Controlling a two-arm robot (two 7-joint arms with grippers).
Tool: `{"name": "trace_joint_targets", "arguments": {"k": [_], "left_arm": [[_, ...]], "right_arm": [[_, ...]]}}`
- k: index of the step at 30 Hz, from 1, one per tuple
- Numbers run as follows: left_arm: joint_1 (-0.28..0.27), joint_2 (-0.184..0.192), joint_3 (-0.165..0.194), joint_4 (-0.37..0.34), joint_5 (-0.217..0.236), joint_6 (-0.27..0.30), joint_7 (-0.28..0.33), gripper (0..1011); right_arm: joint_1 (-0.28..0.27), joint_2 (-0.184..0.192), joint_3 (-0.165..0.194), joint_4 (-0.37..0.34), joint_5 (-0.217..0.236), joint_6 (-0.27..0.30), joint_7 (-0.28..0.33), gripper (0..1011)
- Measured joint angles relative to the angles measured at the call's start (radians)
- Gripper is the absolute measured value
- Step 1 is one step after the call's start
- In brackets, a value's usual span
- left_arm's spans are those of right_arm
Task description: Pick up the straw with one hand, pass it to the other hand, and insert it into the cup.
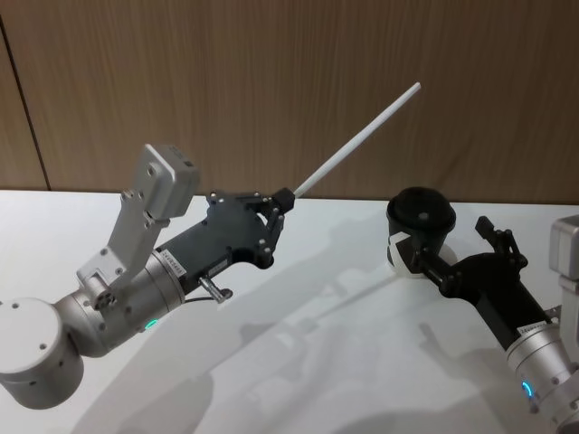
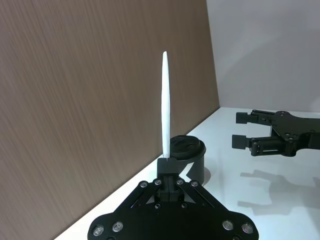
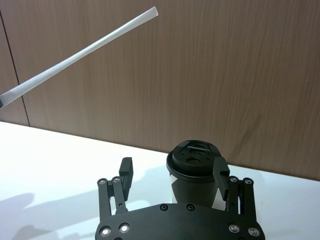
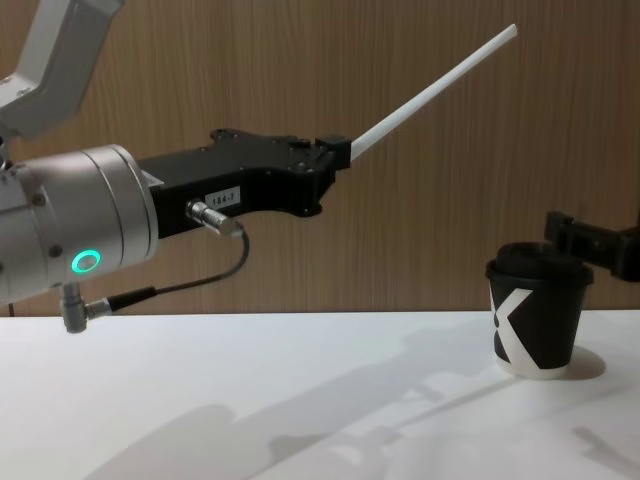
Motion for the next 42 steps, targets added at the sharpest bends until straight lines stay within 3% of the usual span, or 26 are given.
{"name": "trace_joint_targets", "arguments": {"k": [20, 27, 35, 42], "left_arm": [[-0.011, -0.003, 0.010, 0.013, -0.004, -0.005, -0.005, 0], [-0.012, -0.004, 0.011, 0.014, -0.005, -0.006, -0.006, 0], [-0.013, -0.004, 0.012, 0.015, -0.005, -0.006, -0.007, 0], [-0.014, -0.004, 0.012, 0.016, -0.005, -0.006, -0.007, 0]], "right_arm": [[0.001, 0.000, 0.000, 0.000, 0.000, 0.000, 0.002, 1001], [0.012, 0.003, 0.002, 0.000, 0.011, 0.002, 0.030, 1001], [0.026, -0.005, 0.020, -0.019, 0.074, 0.060, 0.062, 1001], [0.040, -0.025, 0.050, -0.053, 0.171, 0.156, 0.078, 1001]]}}
